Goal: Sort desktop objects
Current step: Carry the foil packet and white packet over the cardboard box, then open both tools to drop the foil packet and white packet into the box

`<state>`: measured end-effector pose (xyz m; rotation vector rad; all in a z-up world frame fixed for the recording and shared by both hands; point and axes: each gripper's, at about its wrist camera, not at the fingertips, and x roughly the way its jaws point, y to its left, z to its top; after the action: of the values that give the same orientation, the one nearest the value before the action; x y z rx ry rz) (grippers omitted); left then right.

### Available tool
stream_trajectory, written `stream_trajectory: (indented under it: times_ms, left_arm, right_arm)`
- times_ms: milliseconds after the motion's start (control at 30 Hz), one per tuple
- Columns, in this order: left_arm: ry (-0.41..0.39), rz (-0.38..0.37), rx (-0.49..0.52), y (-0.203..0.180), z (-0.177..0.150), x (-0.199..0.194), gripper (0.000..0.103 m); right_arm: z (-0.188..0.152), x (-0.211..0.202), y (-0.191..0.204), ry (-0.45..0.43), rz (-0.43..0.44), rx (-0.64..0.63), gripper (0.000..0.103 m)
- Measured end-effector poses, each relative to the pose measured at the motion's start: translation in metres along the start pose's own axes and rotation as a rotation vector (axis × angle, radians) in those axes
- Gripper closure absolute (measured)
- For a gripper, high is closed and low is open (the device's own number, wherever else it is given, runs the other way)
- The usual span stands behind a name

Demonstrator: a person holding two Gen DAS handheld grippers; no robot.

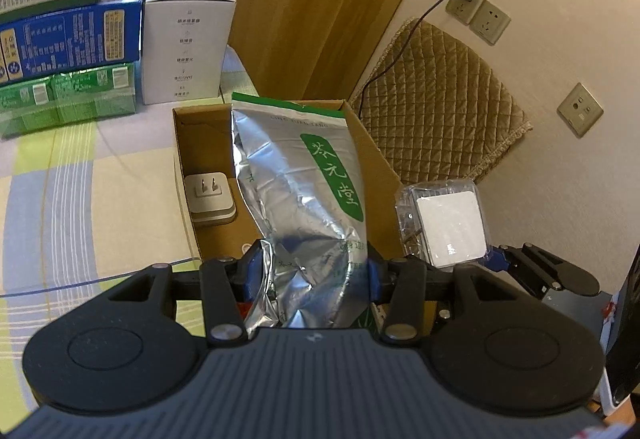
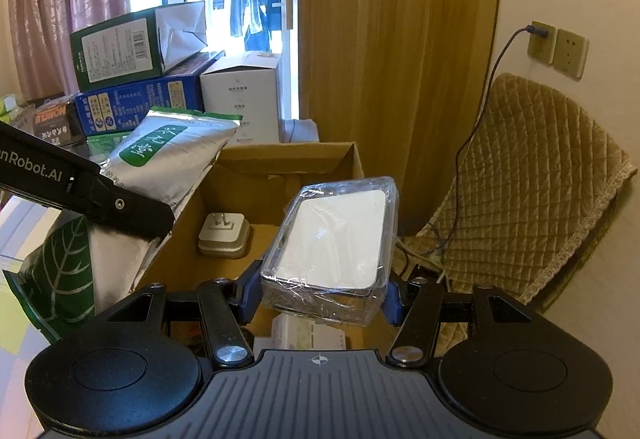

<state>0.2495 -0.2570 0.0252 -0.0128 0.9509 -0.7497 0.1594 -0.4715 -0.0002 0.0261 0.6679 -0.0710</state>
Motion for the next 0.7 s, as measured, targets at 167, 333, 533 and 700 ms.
stream_trajectory:
  times_ms: [167, 333, 533, 700]
  left_arm:
    - [-0.027, 0.006, -0.028, 0.009, 0.0, -0.002, 0.054]
    - [-0.048, 0.022, -0.033, 0.014, -0.006, -0.013, 0.054]
    - [-0.063, 0.034, -0.031, 0.019, -0.016, -0.027, 0.053]
    - [-0.065, 0.042, -0.037, 0.024, -0.02, -0.033, 0.051]
  right_arm:
    - [0.0, 0.004, 0.0, 0.004, 0.0, 0.005, 0.048]
    - [-0.001, 0.007, 0.003, 0.012, 0.009, 0.009, 0.048]
    - [-0.001, 0.009, 0.01, 0.02, 0.027, 0.012, 0.048]
    - [0.002, 0.01, 0.016, 0.019, 0.036, 0.008, 0.048]
